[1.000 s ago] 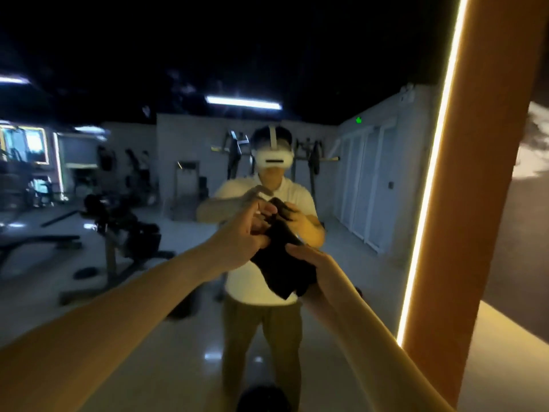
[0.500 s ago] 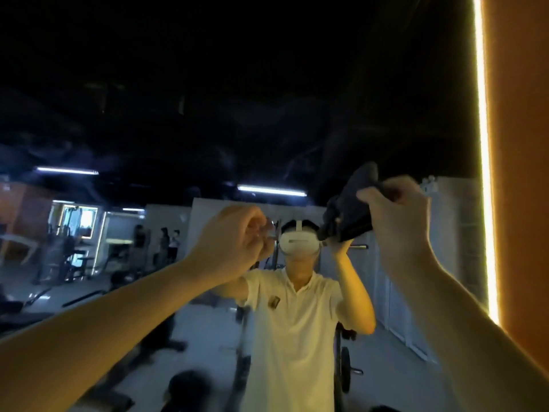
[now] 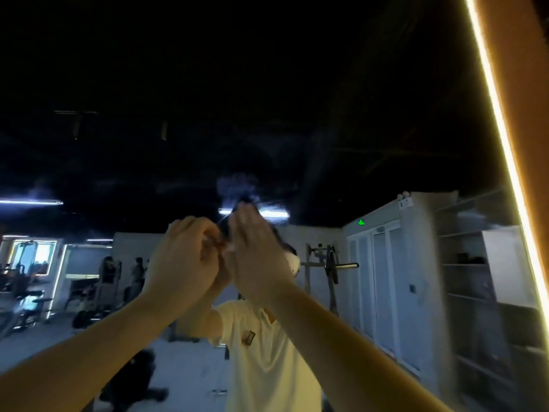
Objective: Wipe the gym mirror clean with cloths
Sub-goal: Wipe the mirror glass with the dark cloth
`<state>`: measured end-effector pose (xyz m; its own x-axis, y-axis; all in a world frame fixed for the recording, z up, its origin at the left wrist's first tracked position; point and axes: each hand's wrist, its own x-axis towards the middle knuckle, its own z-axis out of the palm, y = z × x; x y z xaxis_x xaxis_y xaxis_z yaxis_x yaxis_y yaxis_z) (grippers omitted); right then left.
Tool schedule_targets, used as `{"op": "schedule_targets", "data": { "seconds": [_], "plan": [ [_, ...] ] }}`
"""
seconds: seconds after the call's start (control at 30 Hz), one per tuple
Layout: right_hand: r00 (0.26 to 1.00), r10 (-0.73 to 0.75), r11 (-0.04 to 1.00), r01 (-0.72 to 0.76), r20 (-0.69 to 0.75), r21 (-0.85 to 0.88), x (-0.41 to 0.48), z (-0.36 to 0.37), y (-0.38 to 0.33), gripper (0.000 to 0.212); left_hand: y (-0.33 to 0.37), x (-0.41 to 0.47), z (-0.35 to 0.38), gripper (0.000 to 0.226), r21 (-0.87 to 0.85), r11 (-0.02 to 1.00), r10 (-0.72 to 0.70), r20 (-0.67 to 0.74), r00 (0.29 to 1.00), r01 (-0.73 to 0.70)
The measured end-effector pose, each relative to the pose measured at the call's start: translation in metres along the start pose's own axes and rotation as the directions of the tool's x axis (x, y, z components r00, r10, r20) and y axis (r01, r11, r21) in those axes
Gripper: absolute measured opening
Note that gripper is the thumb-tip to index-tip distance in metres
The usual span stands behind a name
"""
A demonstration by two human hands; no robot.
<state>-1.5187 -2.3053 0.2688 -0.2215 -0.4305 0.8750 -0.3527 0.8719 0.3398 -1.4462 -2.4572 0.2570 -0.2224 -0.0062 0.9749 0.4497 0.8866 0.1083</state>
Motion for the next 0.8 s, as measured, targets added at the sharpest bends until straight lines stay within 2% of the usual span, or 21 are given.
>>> {"op": "schedule_targets", "data": {
  "seconds": [0.03,0.07,0.1,0.13,0.2,0.27,0.3,0.37,0.4,0.47,0.53,0.6,0.63,0.67,0.73,0.77,0.8],
  "plan": [
    [0.989,-0.138,0.986,0.142,0.049,-0.089,-0.004,0.001,0.002,0.061,-0.002,0.004,0.004,0.020,0.026,1.000,-0.008,-0.026,1.000,0.009],
    [0.973,-0.215,0.958,0.226,0.080,-0.179,-0.009,0.001,0.016,0.060,-0.003,0.008,0.008,0.021,0.054,0.998,-0.009,-0.047,0.999,0.012],
    [0.974,-0.212,0.939,0.225,0.079,-0.259,-0.014,-0.002,0.036,0.063,-0.004,0.011,0.011,0.023,0.093,0.996,0.004,-0.062,0.998,0.001],
    [0.989,-0.144,0.933,0.150,0.044,-0.328,-0.019,-0.004,0.061,0.067,-0.005,0.013,0.014,0.028,0.143,0.990,0.032,-0.064,0.997,-0.022],
    [0.990,0.096,0.932,-0.125,-0.100,-0.340,-0.029,-0.017,0.119,0.069,-0.010,0.020,0.021,0.053,0.267,0.961,0.085,-0.018,0.996,-0.077],
    [0.882,0.413,0.872,-0.455,-0.227,-0.179,-0.035,-0.038,0.161,0.069,-0.017,0.026,0.027,0.073,0.361,0.928,0.087,0.024,0.996,-0.090],
    [0.815,0.527,0.824,-0.559,-0.241,-0.092,-0.032,-0.047,0.170,0.073,-0.021,0.028,0.029,0.081,0.381,0.922,0.069,0.035,0.997,-0.078],
    [0.734,0.626,0.764,-0.645,-0.262,0.017,-0.011,-0.051,0.164,0.084,-0.030,0.028,0.037,0.097,0.404,0.913,0.037,0.063,0.997,-0.060],
    [0.732,0.625,0.766,-0.642,-0.271,0.031,0.003,-0.049,0.152,0.085,-0.035,0.027,0.041,0.102,0.420,0.905,0.038,0.074,0.997,-0.066],
    [0.777,0.557,0.814,-0.581,-0.294,0.006,0.030,-0.042,0.120,0.082,-0.045,0.026,0.047,0.104,0.437,0.894,0.073,0.076,0.994,-0.099],
    [0.856,0.425,0.886,-0.460,-0.294,-0.060,0.053,-0.032,0.087,0.077,-0.053,0.027,0.049,0.098,0.427,0.895,0.113,0.066,0.991,-0.131],
    [0.944,0.228,0.958,-0.261,-0.239,-0.119,0.063,-0.020,0.051,0.070,-0.061,0.028,0.048,0.088,0.415,0.894,0.147,0.081,0.986,-0.167],
    [0.976,0.079,0.984,-0.110,-0.204,-0.142,0.061,-0.012,0.035,0.068,-0.064,0.028,0.046,0.083,0.407,0.895,0.162,0.089,0.983,-0.184],
    [0.985,-0.088,0.982,0.061,-0.147,-0.176,0.054,-0.003,0.021,0.067,-0.066,0.027,0.045,0.078,0.399,0.895,0.175,0.091,0.980,-0.197],
    [0.944,-0.331,0.916,0.321,-0.001,-0.239,0.031,0.006,0.016,0.071,-0.067,0.026,0.041,0.073,0.398,0.892,0.196,0.087,0.977,-0.215],
    [0.931,-0.364,0.893,0.355,0.020,-0.278,0.020,0.004,0.026,0.076,-0.066,0.026,0.039,0.073,0.404,0.887,0.206,0.092,0.974,-0.225],
    [0.946,-0.325,0.896,0.309,0.001,-0.318,0.011,-0.001,0.041,0.079,-0.065,0.027,0.037,0.073,0.413,0.880,0.212,0.100,0.972,-0.234]
  ]
}}
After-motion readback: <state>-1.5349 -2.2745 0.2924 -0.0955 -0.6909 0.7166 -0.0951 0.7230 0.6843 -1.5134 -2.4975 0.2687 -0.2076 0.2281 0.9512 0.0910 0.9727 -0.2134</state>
